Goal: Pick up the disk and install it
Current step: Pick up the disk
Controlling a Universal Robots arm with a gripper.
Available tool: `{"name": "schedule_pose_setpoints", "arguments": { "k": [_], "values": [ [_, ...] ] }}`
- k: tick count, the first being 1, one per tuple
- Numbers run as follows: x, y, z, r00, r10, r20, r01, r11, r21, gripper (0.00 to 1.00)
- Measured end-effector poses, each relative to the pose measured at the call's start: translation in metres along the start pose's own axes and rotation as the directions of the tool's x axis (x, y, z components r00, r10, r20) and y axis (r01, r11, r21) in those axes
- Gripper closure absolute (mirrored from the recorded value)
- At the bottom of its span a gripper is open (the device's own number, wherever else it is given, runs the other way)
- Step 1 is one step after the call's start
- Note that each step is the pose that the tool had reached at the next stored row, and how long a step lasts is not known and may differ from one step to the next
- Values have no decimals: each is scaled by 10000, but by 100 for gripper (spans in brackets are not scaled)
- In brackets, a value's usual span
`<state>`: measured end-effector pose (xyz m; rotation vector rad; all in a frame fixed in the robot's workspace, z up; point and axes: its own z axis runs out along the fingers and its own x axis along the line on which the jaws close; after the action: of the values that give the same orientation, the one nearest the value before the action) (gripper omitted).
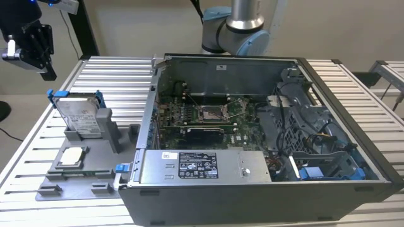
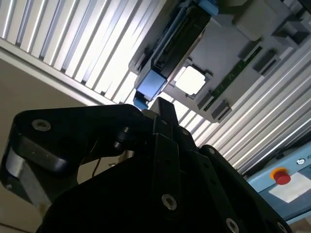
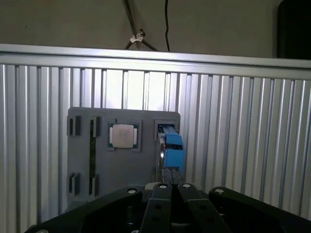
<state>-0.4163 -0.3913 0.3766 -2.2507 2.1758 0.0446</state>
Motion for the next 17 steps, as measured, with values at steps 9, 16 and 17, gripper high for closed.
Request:
{"name": "schedule_pose_setpoints", "arguments": {
  "k": [9, 16, 17],
  "values": [
    [0, 0, 2, 10000, 0, 0, 0, 10000, 0, 0],
    [0, 0, 4, 10000, 0, 0, 0, 10000, -1, 0],
    [0, 0, 5, 10000, 0, 0, 0, 10000, 1, 0]
  ]
}}
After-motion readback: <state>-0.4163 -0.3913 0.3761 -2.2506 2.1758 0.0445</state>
